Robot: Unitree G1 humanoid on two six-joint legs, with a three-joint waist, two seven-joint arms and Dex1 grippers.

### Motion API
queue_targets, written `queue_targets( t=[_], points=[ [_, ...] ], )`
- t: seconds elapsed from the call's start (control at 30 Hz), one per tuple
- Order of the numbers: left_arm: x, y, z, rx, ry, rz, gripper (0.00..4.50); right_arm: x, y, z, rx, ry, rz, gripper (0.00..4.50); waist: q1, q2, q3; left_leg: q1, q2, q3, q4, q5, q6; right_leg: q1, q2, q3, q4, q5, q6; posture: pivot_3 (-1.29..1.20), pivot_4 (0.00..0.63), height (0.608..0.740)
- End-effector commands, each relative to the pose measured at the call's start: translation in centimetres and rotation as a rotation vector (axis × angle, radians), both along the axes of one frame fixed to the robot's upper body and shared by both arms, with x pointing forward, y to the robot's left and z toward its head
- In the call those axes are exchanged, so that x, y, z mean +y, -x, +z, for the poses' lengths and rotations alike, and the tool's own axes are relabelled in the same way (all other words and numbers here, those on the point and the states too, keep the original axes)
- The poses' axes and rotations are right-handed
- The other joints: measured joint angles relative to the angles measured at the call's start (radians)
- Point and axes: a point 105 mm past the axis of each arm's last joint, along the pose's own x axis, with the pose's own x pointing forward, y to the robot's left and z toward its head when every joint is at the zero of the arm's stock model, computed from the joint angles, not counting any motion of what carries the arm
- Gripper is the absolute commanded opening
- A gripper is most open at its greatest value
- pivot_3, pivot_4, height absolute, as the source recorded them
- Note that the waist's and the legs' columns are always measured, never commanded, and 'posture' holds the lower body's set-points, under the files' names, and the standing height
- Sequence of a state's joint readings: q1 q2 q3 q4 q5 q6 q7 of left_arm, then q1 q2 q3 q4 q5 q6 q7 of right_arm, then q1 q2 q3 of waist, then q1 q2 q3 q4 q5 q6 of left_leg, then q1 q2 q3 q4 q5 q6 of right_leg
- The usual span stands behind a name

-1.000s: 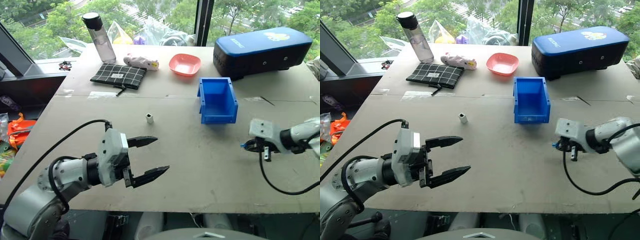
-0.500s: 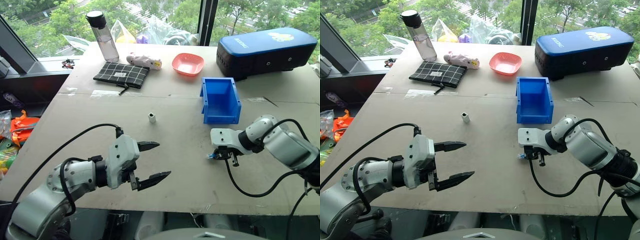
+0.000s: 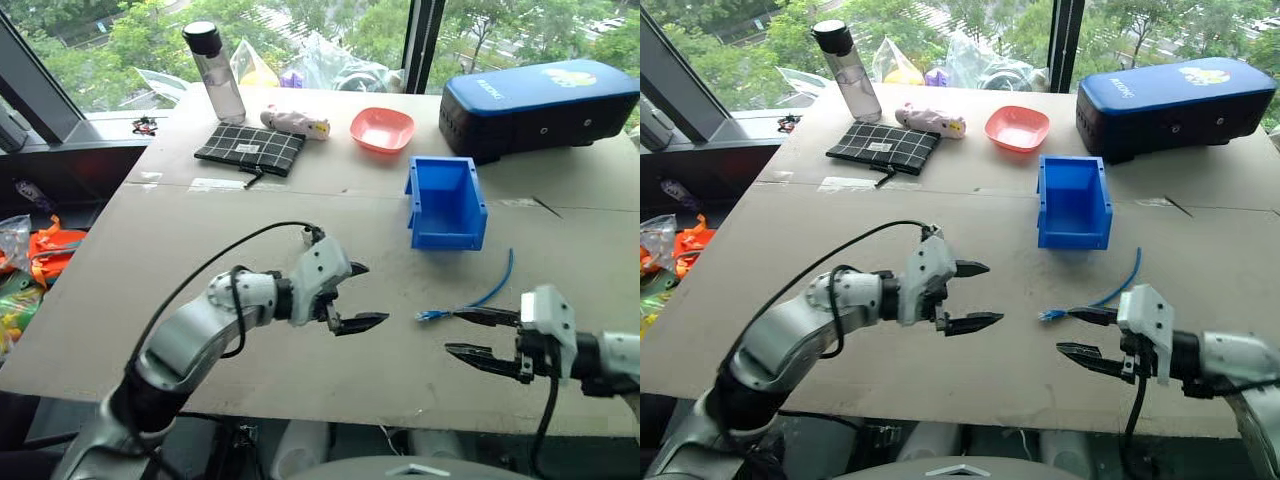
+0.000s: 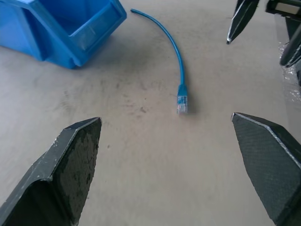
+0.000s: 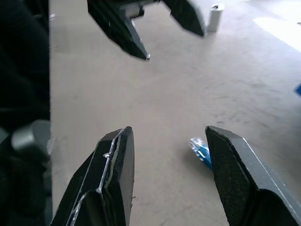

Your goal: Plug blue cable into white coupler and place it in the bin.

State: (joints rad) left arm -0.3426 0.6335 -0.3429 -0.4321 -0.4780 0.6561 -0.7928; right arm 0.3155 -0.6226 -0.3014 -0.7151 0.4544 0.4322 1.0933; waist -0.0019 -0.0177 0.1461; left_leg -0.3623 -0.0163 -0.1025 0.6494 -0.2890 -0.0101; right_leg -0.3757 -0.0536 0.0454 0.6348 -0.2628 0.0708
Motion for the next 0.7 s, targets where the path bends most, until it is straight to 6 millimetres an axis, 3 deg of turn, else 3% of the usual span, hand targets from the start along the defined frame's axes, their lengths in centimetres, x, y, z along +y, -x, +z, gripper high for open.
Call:
queue_targets(
  t=[0.03,0.27,0.43,0.6,0.7],
  points=[
    [-2.2,-1.0,-1.5,-0.053,-0.013,-0.097,4.50,-1.4,1.2,0.3,-0.078,0.016,-0.059,2.38,-0.004,0.001,0.000,0.001,0.000,0.001,0.000,0.000,0.000,0.000,0.000,0.000,0.001,0.000,0.000,0.00,0.150,0.736],
    [-4.7,-1.0,-4.9,-0.097,-0.091,-0.215,4.50,-3.6,1.6,-0.2,-0.066,0.072,-0.074,2.38,-0.012,0.001,0.000,0.002,0.000,0.002,0.002,0.000,0.000,0.000,0.001,0.002,0.004,0.000,0.000,0.00,0.150,0.736],
    [-5.7,-1.5,-5.7,-0.129,-0.120,-0.202,4.50,-4.0,1.4,-0.3,-0.031,0.100,-0.070,2.38,0.001,0.001,-0.001,0.001,-0.001,0.001,0.003,0.000,0.000,0.000,0.000,0.001,0.004,0.000,0.000,0.00,0.150,0.736],
    [-6.0,-1.8,-5.8,-0.120,-0.114,-0.174,4.50,-3.5,1.7,-0.8,-0.028,0.144,-0.007,4.44,0.017,0.001,-0.001,0.001,-0.002,0.000,0.004,0.000,0.000,0.001,-0.001,0.001,0.004,0.000,0.000,0.00,0.150,0.736],
    [-6.2,-1.9,-5.5,-0.112,-0.107,-0.167,4.50,-3.8,1.6,-0.9,-0.049,0.169,-0.009,4.48,0.017,0.001,-0.001,0.001,-0.003,0.000,0.005,0.000,0.000,0.001,-0.002,0.001,0.004,0.000,0.001,0.00,0.150,0.736]
  ],
)
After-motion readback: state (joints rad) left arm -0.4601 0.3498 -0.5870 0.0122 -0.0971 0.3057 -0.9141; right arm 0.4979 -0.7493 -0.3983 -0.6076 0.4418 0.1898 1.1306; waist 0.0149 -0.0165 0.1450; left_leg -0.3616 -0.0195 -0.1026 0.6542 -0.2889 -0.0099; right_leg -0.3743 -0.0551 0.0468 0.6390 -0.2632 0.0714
